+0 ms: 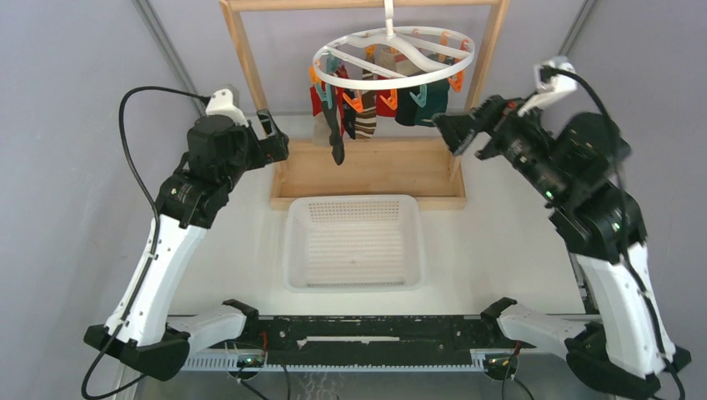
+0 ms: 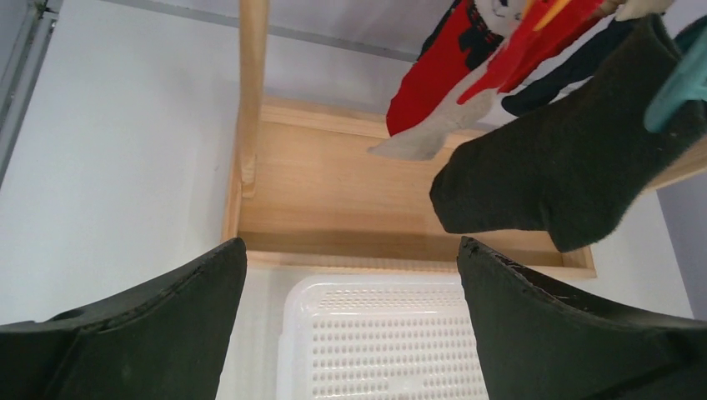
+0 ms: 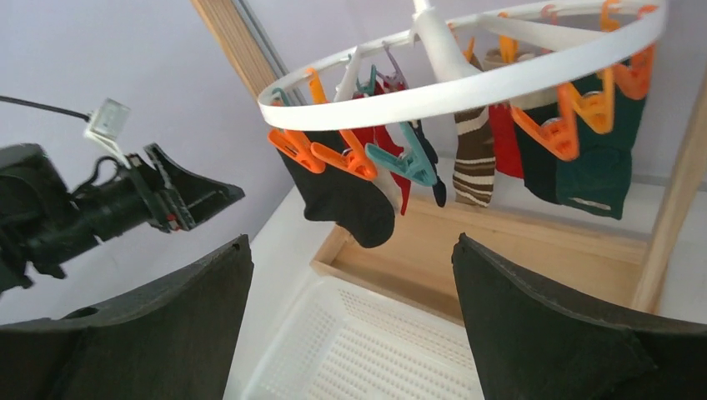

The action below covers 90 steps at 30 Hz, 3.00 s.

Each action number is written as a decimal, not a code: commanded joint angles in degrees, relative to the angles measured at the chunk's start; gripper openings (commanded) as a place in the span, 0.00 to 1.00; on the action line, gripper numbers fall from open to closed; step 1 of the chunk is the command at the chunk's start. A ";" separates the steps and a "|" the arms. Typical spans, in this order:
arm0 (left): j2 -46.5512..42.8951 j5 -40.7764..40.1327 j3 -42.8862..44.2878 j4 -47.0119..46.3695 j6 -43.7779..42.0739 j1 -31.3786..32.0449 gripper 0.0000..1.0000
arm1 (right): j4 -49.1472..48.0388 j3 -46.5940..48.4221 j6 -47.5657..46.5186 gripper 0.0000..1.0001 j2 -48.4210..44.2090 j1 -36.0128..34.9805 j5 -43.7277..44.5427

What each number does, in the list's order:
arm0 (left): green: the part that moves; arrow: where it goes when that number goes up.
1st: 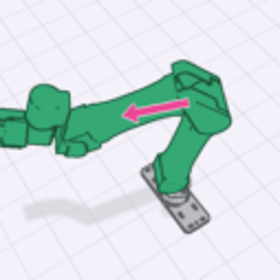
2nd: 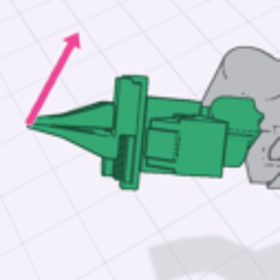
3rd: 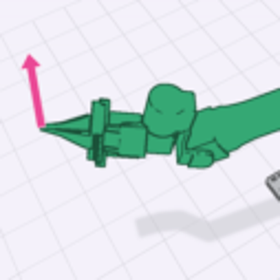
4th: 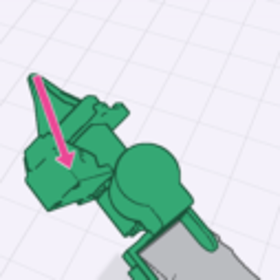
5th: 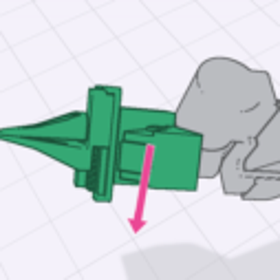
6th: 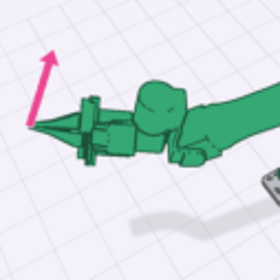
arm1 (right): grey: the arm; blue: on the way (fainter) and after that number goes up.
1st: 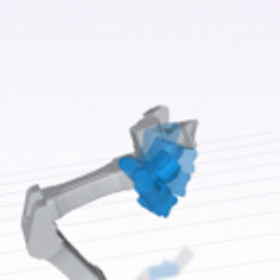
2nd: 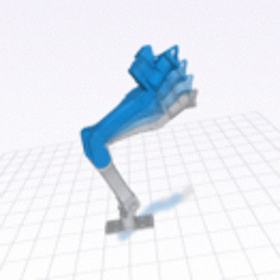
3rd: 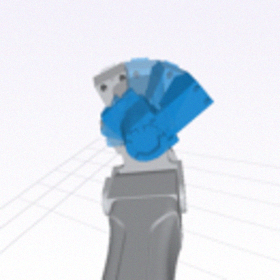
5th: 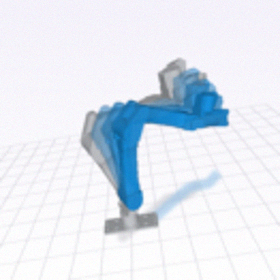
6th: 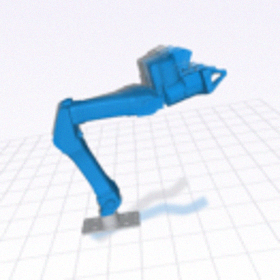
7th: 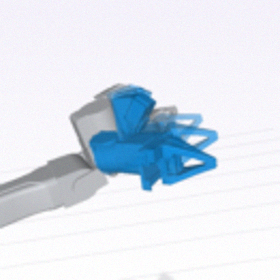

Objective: Remove the socks clipped to the hanger
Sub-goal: Adjust the hanger on the clothesline.

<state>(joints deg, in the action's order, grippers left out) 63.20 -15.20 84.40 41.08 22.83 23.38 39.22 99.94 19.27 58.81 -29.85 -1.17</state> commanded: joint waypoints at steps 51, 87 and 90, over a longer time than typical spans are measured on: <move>18.10 28.04 -10.77 -50.47 -7.12 -5.23 0.18 | -8.49 -28.76 -1.61 0.93 -5.54 -8.67 1.78; -3.15 19.55 -13.07 -38.28 -12.63 1.76 0.08 | -6.39 -28.74 1.98 0.92 -8.45 8.39 -6.97; -4.01 18.71 -12.18 -37.26 -13.10 3.02 0.08 | -6.11 -28.74 2.25 0.92 -8.53 8.93 -7.62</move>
<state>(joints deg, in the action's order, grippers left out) 61.25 5.08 70.94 2.92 11.49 24.95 33.34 70.96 20.10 50.89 -21.69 -7.05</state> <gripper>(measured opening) 0.081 0.925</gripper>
